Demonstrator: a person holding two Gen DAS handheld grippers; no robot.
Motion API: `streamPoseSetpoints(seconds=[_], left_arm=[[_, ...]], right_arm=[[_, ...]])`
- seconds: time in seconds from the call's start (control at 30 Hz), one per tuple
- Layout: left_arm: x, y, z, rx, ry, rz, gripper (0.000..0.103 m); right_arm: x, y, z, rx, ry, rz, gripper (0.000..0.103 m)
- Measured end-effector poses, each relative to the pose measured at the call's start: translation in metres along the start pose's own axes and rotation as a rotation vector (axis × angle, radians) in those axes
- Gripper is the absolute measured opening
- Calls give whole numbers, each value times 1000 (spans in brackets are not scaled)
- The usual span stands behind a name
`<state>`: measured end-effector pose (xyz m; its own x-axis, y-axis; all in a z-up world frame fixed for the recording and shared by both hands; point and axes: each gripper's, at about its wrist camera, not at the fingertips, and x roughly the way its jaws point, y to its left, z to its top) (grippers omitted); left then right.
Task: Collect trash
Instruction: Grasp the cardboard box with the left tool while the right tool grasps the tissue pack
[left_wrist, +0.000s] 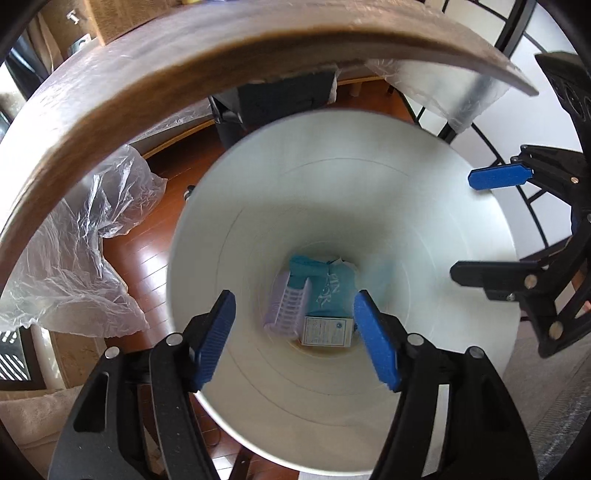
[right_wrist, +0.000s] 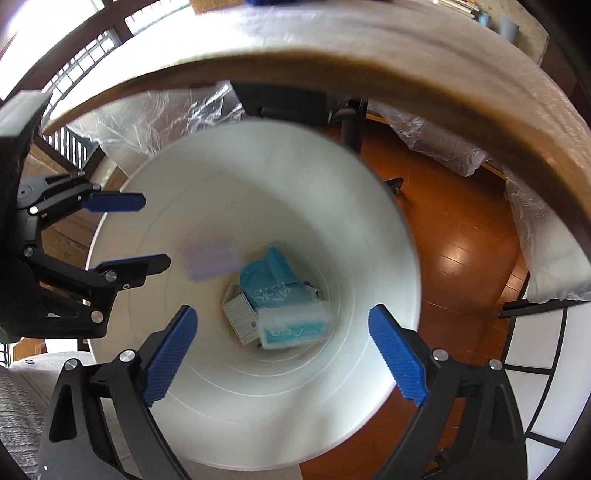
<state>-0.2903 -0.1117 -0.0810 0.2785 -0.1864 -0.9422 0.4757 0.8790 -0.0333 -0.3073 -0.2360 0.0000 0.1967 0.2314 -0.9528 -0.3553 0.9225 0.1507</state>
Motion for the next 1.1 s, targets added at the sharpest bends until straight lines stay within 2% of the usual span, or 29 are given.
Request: streamPoseSetpoints(seconds=[0.1,0.17,0.23,0.27,0.3,0.37,0.4,0.47,0.53,0.73,0.87,1.1], left_arm=[[-27,6,0,-36,-51,-18,67],[-58,10,2,-50,-120,-39,67],[-94,15,8,-65,-211,-61,76],[-115,18,13,-76,-272,-55,92],[-134,21,18,-88,-345,-38,102],[-163,32,32,-126,-471,10,102],[-168,38,41,-146,-491,31,102],[-166,55,61,-188,-495,67,102],[-154,69,82,-230,-456,95,102],[-115,107,136,-279,-403,90,102],[-97,120,149,-301,-374,104,102],[-69,131,164,-332,-344,78,101]], right_arm=[[-25,-5,-1,11,-60,-10,93],[-53,-4,1,0,-134,-22,93],[-81,-1,5,-14,-215,-25,98],[-93,0,8,-20,-255,-29,99],[-104,1,12,-29,-296,-34,99],[-117,4,25,-41,-352,-46,99],[-120,5,34,-44,-376,-52,99],[-120,6,49,-44,-400,-42,99],[-113,8,70,-43,-407,-50,99],[-78,18,125,-62,-394,-68,99],[-55,16,153,-47,-364,-84,99],[-33,6,176,-7,-334,-75,99]])
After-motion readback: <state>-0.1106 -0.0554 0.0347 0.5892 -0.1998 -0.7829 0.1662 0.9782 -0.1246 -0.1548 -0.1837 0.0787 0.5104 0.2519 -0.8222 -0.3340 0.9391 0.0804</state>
